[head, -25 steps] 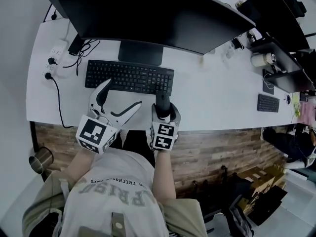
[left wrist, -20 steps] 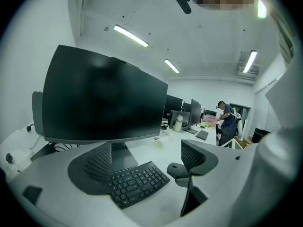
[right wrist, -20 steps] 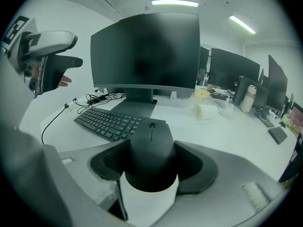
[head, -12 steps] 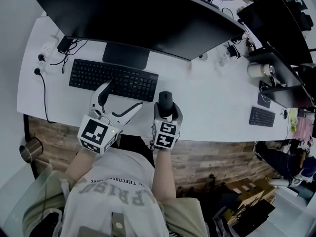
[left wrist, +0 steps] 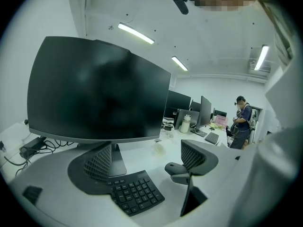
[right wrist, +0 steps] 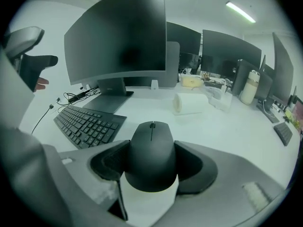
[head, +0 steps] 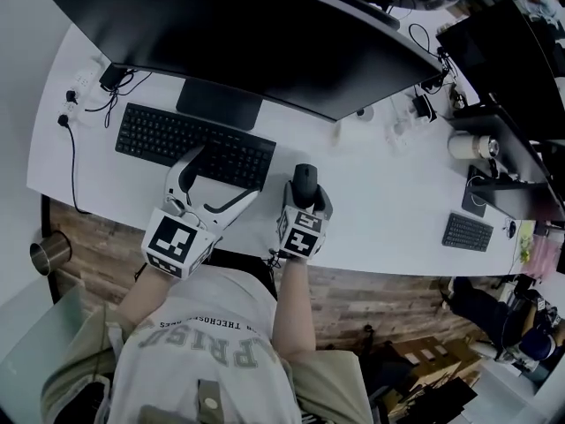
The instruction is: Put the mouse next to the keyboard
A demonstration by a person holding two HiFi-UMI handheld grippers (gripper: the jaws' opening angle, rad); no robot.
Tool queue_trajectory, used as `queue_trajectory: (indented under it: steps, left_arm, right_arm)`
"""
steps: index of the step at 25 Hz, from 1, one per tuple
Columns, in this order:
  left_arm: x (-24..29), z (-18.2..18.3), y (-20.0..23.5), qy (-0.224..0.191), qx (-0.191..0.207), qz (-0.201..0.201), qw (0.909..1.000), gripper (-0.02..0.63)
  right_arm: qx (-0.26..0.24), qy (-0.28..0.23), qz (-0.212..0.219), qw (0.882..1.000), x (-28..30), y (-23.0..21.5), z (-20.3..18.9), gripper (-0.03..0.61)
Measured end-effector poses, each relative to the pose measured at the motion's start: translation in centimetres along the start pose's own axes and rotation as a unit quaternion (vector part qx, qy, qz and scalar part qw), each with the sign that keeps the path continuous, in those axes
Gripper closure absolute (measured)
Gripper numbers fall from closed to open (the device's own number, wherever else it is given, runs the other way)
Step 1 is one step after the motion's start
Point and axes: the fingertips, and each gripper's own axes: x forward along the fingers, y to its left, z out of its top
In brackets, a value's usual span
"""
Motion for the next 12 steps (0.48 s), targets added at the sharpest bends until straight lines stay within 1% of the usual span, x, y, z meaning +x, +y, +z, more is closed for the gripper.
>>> queue_trajectory:
  steps: [7,12]
  left_arm:
    - [1.0,-0.9,0.3,0.013,-0.003,0.007,0.9999,0.178]
    - [1.7,-0.6,0.4,0.016,-0.001,0.007,0.9999,0.177]
  right_arm:
    - [0.018,0.023,-0.006,1.0,2.6,-0.8,-0.7,0.285]
    - [0.026,0.033,-0.011,0.999,3.5,-1.0,-1.1,0.285]
